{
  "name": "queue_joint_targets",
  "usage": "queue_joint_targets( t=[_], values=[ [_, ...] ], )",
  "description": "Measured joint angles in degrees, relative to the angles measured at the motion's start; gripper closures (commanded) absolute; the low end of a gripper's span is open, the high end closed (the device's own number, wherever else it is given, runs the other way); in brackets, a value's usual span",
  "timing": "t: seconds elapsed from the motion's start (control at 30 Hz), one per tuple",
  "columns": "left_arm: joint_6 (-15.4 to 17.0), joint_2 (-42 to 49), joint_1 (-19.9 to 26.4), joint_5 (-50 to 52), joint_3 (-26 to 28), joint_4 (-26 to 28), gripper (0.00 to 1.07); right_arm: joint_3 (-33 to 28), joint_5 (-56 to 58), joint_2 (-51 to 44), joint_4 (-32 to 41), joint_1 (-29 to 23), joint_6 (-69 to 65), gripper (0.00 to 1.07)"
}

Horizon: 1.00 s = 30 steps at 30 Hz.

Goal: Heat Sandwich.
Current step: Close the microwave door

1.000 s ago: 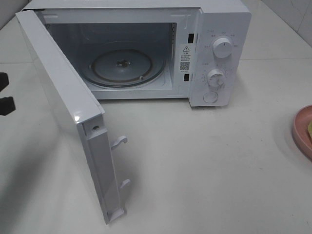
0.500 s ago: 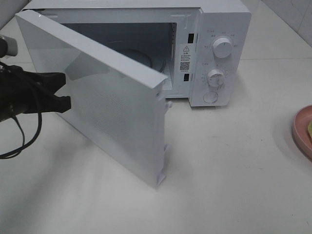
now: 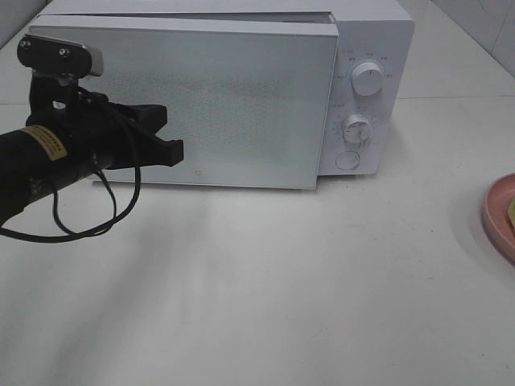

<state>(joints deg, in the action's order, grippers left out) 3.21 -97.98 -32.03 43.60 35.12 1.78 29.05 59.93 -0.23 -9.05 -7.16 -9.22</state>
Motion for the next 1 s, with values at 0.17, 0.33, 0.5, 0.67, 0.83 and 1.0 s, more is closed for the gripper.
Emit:
queue_joint_targets(
  t=[0.17, 0.33, 0.5, 0.67, 0.83, 1.0],
  values=[
    [-0.97, -1.72, -2.29, -0.57, 3.38, 2.12, 1.07, 0.0, 0.0, 0.0, 0.0, 0.0, 0.0, 0.31],
    [-1.6, -3.09, -3.61, -1.26, 6.25, 2.58, 1.07, 0.0, 0.0, 0.0, 0.0, 0.0, 0.0, 0.31],
    [-1.78, -5.56, -4.93, -1.66, 10.2, 3.5, 1.07, 0.0, 0.0, 0.0, 0.0, 0.0, 0.0, 0.31],
    [-2.01, -7.45, -6.02, -3.95, 13.81, 3.9, 1.07, 0.0, 0.0, 0.0, 0.0, 0.0, 0.0, 0.31],
    [-3.21, -9.51, -6.93, -5.1, 17.65, 3.95, 1.07, 0.0, 0.0, 0.0, 0.0, 0.0, 0.0, 0.31],
    [-4.3, -11.52, -7.45, -7.68, 21.94, 4.18, 1.07, 0.0, 0.0, 0.0, 0.0, 0.0, 0.0, 0.31]
  ],
)
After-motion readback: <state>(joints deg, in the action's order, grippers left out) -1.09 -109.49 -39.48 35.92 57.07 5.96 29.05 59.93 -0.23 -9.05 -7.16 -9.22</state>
